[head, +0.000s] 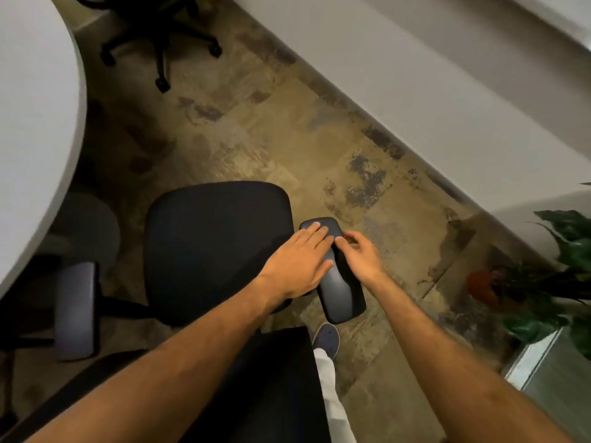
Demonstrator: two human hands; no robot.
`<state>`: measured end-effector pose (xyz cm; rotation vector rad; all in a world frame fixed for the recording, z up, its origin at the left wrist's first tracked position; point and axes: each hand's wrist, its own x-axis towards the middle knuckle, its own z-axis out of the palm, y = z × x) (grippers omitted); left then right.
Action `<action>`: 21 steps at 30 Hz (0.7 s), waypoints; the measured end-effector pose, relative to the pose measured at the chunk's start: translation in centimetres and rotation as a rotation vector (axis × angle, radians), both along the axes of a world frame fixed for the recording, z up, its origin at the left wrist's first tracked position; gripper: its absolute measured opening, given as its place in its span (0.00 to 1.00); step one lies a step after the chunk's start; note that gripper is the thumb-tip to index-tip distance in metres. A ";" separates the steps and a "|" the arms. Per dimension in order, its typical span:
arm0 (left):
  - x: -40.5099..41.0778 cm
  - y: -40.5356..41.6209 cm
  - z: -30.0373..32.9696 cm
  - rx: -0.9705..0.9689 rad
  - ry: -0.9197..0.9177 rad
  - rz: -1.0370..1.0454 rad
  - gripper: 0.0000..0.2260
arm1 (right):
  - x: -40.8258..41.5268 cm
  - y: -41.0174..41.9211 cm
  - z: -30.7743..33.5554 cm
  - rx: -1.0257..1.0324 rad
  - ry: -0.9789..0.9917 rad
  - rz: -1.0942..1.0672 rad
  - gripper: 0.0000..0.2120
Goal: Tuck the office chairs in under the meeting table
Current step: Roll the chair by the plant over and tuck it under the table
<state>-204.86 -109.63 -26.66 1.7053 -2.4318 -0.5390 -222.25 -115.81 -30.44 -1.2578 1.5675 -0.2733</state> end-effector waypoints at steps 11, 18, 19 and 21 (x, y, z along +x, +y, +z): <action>-1.5 -3.1 -4.7 0.012 0.049 0.012 0.32 | 0.6 -2.4 -3.1 0.237 -0.142 0.129 0.30; -1.0 -4.1 -6.6 0.023 0.111 0.050 0.34 | 1.4 -3.8 -4.7 0.167 -0.063 0.190 0.29; -0.9 -4.1 -7.3 0.046 0.069 0.047 0.34 | 1.6 -3.7 -5.3 0.165 -0.051 0.194 0.28; -1.0 -3.6 -8.9 0.104 -0.028 0.044 0.35 | 1.9 -3.3 -6.9 0.154 -0.037 0.181 0.25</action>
